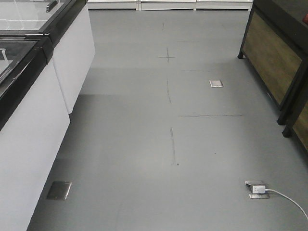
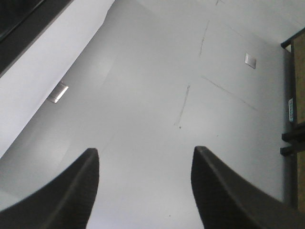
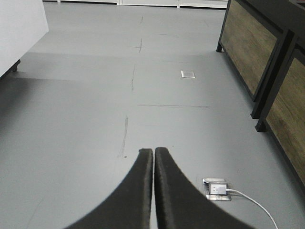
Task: Left arm holds basket, right arm returns cookies
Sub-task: 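Grasp the light-blue basket handle with the left gripper and lift it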
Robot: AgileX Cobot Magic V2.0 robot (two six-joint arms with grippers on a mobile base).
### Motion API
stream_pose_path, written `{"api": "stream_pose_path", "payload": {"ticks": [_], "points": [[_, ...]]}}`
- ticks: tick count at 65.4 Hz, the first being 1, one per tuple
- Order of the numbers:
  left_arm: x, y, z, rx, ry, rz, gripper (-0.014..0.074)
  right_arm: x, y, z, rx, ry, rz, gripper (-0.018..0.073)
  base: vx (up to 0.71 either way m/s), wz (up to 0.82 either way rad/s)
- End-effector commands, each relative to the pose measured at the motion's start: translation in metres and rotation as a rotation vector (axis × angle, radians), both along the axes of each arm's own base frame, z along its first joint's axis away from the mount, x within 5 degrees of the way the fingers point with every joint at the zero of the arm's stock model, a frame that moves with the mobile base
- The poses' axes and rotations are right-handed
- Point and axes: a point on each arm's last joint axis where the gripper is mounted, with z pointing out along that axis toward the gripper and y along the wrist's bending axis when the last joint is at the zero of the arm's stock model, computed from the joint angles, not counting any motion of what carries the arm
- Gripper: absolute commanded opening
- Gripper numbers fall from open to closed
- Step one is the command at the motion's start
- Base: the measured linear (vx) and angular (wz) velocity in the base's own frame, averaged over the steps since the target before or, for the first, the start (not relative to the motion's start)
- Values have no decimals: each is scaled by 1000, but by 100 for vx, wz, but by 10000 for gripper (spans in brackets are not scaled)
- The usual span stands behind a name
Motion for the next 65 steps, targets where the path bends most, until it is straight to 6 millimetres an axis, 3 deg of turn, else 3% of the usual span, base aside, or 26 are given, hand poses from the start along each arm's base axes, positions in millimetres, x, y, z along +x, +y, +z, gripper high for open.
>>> {"api": "stream_pose_path", "payload": {"ticks": [1,23,36,50,65], "points": [[12,7,24,-67,-75,68,414,1,1,8,-16,-83,11,-3,0,0],[22,62,75,-53,-48,222,414,1,1,8,-16,-84,11,-4,0,0],[24,96,105,-125,-132,310,414,1,1,8,-16,-84,11,-3,0,0],[37,128,120,-178,-226,267,414,1,1,8,-16,-84,11,-3,0,0],[47,168,131,-112,-277,289,411,1,1,8,-16,-84,11,-3,0,0]]}}
